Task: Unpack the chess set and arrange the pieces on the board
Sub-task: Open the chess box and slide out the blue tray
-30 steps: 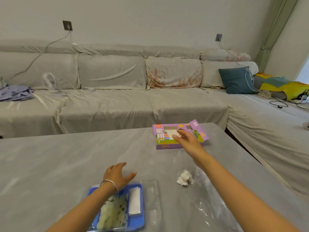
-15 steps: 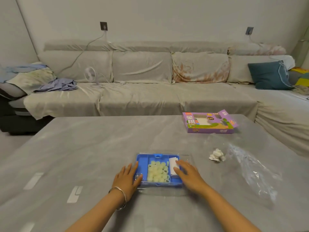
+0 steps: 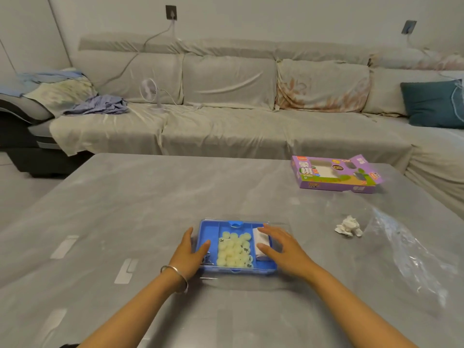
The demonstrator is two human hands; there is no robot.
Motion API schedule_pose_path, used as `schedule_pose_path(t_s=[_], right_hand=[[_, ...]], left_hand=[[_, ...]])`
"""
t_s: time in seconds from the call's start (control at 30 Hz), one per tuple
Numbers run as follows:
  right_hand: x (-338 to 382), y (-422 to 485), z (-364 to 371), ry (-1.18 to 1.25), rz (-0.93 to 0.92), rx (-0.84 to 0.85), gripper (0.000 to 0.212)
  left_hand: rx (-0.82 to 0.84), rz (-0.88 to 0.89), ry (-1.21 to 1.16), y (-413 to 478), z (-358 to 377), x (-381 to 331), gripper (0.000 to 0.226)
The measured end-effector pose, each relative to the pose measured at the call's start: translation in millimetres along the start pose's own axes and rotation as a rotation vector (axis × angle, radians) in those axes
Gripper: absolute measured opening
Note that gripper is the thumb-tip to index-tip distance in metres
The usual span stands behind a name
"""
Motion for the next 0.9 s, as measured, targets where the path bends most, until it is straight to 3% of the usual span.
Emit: schedule_pose_path(t_s=[0.17,0.3,0.4,0.47,0.67,0.9], right_hand=[[18,13,20,-0.101,-0.080,-0.053,0.054],[45,21,16,-0.051,-0.170,-0.180,0.045],[55,25,17,-0.184,-0.205,-0.261,0.062],[53,30,16,-0.283,-0.179,-0.290,0.074],[50,32,10,-0.315,-0.205,-0.466,0.051],[48,32,22,-0.263,-0.197,-0.468,0.045]], left_hand=[[-0.084,-0.125,-0.416,17,2,-4,0.069],[0.070,-0.240,-0.615,17,9,-10,0.040],[0.073,-0.223,-0.588,16,15,-12,0.048],[0.033,-0.143,-0.573,12,19,-13,0.040],[-0.043,-0.051,-0.609,4,19,-23,0.040],[-0.041,-0.076,-0.576,1,29,-20,0.049]])
Point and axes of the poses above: each hand's wrist, its own y-axis towards the middle knuckle, its own z-axis out of the palm, x = y × z, the point moved 4 cm from there along y, towards the middle knuckle, and after that the axes turned 6 degrees about x, right-handed, at the moved point
